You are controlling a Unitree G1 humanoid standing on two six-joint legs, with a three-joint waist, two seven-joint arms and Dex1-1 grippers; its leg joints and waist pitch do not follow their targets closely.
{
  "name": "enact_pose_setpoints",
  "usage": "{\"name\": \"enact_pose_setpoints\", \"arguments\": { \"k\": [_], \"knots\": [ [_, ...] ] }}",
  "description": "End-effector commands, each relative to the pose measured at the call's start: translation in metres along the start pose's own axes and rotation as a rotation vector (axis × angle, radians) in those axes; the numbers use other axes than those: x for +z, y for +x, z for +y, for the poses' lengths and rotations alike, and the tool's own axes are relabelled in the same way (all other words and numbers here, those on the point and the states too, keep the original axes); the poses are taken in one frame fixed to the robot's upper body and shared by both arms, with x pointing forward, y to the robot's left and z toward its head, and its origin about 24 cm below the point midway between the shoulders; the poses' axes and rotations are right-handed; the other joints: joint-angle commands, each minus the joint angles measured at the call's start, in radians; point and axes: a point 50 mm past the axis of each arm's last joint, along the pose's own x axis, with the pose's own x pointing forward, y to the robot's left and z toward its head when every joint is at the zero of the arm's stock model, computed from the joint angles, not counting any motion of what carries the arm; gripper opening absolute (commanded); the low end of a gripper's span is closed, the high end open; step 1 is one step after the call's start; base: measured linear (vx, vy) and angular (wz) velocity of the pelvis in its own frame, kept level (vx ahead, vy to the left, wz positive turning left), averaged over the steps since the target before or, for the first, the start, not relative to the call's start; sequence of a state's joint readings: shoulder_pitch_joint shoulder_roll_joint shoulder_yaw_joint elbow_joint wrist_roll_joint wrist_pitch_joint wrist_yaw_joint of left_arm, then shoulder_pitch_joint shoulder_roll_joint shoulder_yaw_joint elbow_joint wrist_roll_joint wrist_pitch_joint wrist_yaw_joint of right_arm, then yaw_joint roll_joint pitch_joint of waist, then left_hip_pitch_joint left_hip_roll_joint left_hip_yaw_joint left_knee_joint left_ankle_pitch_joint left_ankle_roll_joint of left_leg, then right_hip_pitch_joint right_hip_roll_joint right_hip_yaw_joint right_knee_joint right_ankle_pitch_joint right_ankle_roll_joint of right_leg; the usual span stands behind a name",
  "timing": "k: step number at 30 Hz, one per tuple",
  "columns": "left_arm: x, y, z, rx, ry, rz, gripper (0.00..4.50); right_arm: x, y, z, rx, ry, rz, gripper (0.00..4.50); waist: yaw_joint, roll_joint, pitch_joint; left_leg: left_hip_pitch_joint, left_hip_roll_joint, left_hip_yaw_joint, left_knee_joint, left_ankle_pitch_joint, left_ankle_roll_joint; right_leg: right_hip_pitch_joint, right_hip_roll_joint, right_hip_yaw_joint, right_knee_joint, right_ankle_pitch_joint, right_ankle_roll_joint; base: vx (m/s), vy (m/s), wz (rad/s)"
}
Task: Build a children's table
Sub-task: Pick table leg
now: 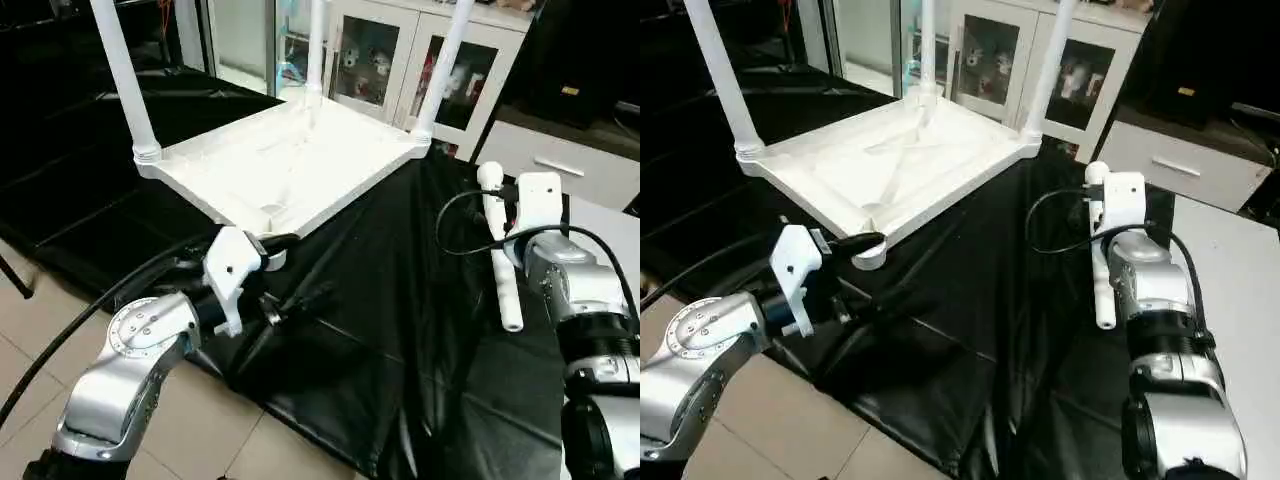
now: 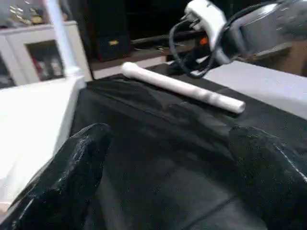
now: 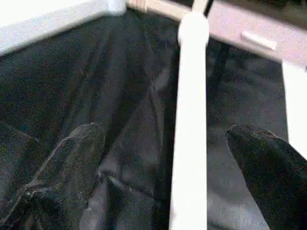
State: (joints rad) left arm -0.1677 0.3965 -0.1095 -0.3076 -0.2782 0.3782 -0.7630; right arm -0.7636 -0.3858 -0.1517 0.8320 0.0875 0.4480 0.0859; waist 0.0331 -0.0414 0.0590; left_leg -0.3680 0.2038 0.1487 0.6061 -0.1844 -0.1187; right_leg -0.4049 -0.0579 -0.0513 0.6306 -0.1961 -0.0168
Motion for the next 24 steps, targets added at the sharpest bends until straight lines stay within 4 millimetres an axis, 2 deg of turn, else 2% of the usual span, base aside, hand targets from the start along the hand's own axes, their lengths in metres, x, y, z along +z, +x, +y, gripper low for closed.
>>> {"name": "enact_pose_setpoints", "arguments": {
  "k": [1, 4, 5, 7, 9, 12, 14, 16, 19, 24],
  "knots": [
    [0.006, 0.000, -0.004, -0.054, 0.003, 0.003, 4.50, -0.001, 0.003, -0.011, -0.056, -0.037, 0.034, 4.47, 0.000, 0.006, -0.047, 0.007, 0.003, 0.010, -0.073, -0.336, 0.000, 0.030, -0.050, 0.031, -0.097, -0.387, -0.113, 0.000, 0.000, 0.00],
    [0.008, -0.002, -0.006, -0.084, -0.015, 0.014, 4.50, -0.007, 0.005, -0.015, -0.068, -0.038, 0.109, 4.47, 0.004, 0.006, -0.049, 0.005, 0.006, 0.014, -0.071, -0.307, 0.004, 0.029, -0.050, 0.033, -0.090, -0.355, -0.122, 0.000, 0.000, 0.00],
    [0.009, -0.003, -0.007, -0.093, -0.023, 0.015, 4.50, -0.010, 0.005, -0.016, -0.072, -0.032, 0.139, 4.47, 0.002, 0.001, -0.052, -0.004, 0.003, 0.014, -0.071, -0.279, 0.005, 0.038, -0.051, 0.033, -0.085, -0.331, -0.131, 0.000, 0.000, 0.00],
    [0.010, -0.004, -0.009, -0.110, -0.033, 0.014, 4.50, -0.014, 0.005, -0.017, -0.053, -0.004, 0.181, 4.47, 0.006, 0.001, -0.055, -0.005, 0.005, 0.018, -0.068, -0.214, 0.012, 0.040, -0.049, 0.035, -0.079, -0.239, -0.149, 0.000, 0.000, 0.00],
    [0.011, -0.004, -0.012, -0.145, -0.041, 0.016, 4.50, -0.021, 0.004, -0.015, -0.006, 0.050, 0.246, 4.47, 0.007, 0.005, -0.061, -0.008, 0.006, 0.018, -0.068, -0.175, 0.017, 0.048, -0.048, 0.035, -0.068, -0.163, -0.171, 0.000, 0.000, 0.00],
    [0.010, -0.004, -0.015, -0.153, -0.026, 0.025, 4.50, -0.034, 0.002, -0.013, 0.033, 0.047, 0.330, 4.47, 0.005, 0.007, -0.064, -0.013, 0.008, 0.019, -0.065, -0.117, 0.033, 0.052, -0.044, 0.034, -0.058, -0.035, -0.203, 0.000, 0.000, 0.00],
    [0.010, -0.004, -0.015, -0.153, -0.025, 0.026, 4.50, -0.039, 0.001, -0.015, 0.034, 0.048, 0.364, 4.47, 0.006, 0.007, -0.064, -0.011, 0.009, 0.022, -0.063, -0.117, 0.036, 0.051, -0.046, 0.035, -0.059, -0.033, -0.216, 0.000, 0.000, 0.00],
    [0.010, -0.004, -0.014, -0.155, -0.029, 0.027, 4.50, -0.042, 0.001, -0.016, 0.033, 0.064, 0.379, 4.47, 0.008, 0.007, -0.061, -0.007, 0.012, 0.023, -0.065, -0.144, 0.028, 0.049, -0.047, 0.035, -0.064, -0.077, -0.214, 0.000, 0.000, 0.00],
    [0.012, -0.004, -0.014, -0.158, -0.026, 0.026, 4.50, -0.045, 0.000, -0.020, 0.028, 0.107, 0.396, 4.10, 0.010, 0.006, -0.058, -0.001, 0.013, 0.025, -0.065, -0.197, 0.013, 0.044, -0.049, 0.036, -0.072, -0.161, -0.199, 0.000, 0.000, 0.00],
    [0.011, -0.006, -0.013, -0.152, -0.015, 0.037, 4.50, -0.047, -0.002, -0.024, 0.057, 0.170, 0.424, 3.67, 0.017, 0.006, -0.055, 0.003, 0.012, 0.024, -0.068, -0.237, 0.003, 0.041, -0.050, 0.035, -0.079, -0.235, -0.175, 0.000, 0.000, 0.00]
  ]
}}
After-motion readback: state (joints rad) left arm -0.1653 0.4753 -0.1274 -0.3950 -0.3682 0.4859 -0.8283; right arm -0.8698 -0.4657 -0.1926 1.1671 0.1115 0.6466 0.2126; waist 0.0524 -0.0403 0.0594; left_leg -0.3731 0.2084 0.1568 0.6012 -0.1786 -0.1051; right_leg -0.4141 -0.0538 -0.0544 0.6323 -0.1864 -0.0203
